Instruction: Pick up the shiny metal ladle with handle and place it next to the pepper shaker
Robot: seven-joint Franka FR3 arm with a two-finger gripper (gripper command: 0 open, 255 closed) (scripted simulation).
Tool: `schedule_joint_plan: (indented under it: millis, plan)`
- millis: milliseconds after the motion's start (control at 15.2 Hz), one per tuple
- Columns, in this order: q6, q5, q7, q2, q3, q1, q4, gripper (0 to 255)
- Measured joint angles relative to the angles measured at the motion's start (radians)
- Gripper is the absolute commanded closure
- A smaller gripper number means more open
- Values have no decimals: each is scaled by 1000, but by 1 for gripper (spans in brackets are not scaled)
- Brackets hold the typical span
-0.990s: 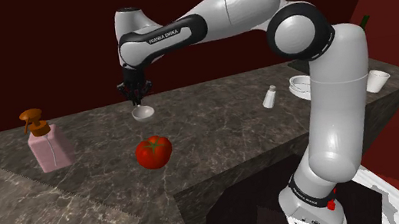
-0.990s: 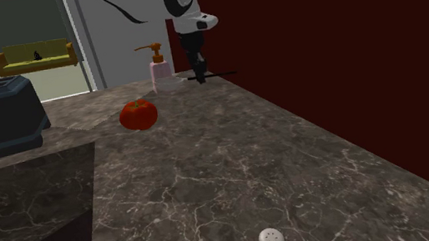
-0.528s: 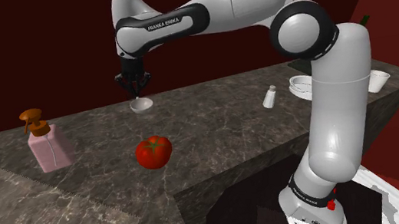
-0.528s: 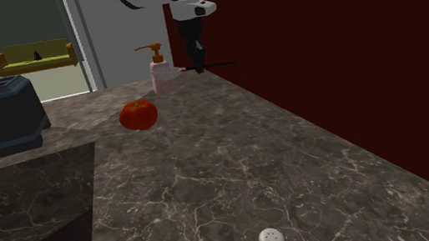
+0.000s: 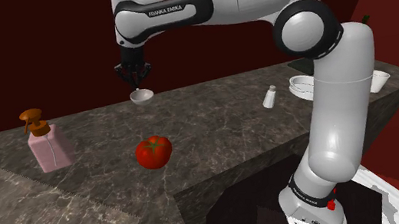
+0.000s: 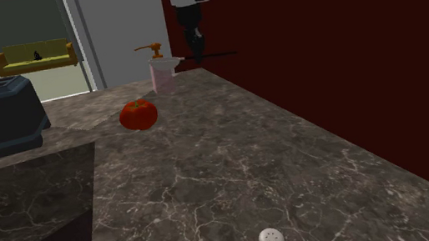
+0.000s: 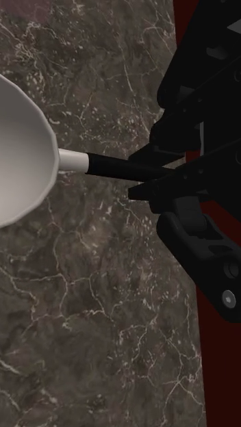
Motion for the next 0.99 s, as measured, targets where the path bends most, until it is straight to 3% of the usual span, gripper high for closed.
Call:
schedule_joint_plan:
  millis: [990]
  plan:
    - [86, 129, -342, -315, -116, -201, -399, 255]
